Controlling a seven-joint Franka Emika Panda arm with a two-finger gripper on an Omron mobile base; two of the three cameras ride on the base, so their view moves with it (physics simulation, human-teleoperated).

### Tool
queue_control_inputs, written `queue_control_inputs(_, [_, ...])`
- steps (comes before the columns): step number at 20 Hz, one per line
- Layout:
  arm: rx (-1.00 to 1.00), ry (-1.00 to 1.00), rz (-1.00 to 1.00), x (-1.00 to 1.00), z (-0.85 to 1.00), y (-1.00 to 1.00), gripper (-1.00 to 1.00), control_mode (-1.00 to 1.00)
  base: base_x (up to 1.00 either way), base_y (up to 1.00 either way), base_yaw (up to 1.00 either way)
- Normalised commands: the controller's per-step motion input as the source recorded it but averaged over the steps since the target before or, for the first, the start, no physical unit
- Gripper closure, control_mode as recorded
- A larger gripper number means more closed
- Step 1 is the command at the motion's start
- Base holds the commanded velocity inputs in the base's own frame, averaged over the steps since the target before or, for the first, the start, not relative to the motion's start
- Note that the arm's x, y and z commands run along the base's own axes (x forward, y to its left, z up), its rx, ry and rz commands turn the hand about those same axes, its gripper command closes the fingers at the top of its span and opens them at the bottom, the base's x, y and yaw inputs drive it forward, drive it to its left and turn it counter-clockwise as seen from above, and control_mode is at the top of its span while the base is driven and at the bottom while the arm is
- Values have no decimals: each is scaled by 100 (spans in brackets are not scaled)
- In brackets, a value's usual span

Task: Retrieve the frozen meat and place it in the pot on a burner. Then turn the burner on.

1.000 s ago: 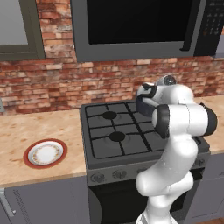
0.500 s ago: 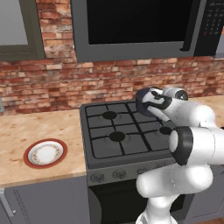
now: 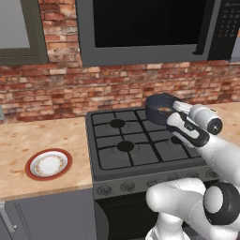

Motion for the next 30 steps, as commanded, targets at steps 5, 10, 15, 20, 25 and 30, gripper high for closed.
queue_control_inputs(5, [5, -7, 1, -79, 30, -24, -100, -100, 0, 0, 0])
queue_control_inputs(10, [11, 18, 18, -43, 30, -48, -100, -100, 0, 0, 0])
queue_control_inputs(15, [7, 16, 16, -45, 27, -37, -100, -100, 0, 0, 0])
queue_control_inputs(20, [1, 2, 11, -34, -2, -8, -100, -100, 0, 0, 0])
queue_control_inputs(25, [-7, 2, 2, -69, -6, -7, -100, -100, 0, 0, 0])
queue_control_inputs(30, [-17, 0, 3, -82, 0, -5, -100, -100, 0, 0, 0])
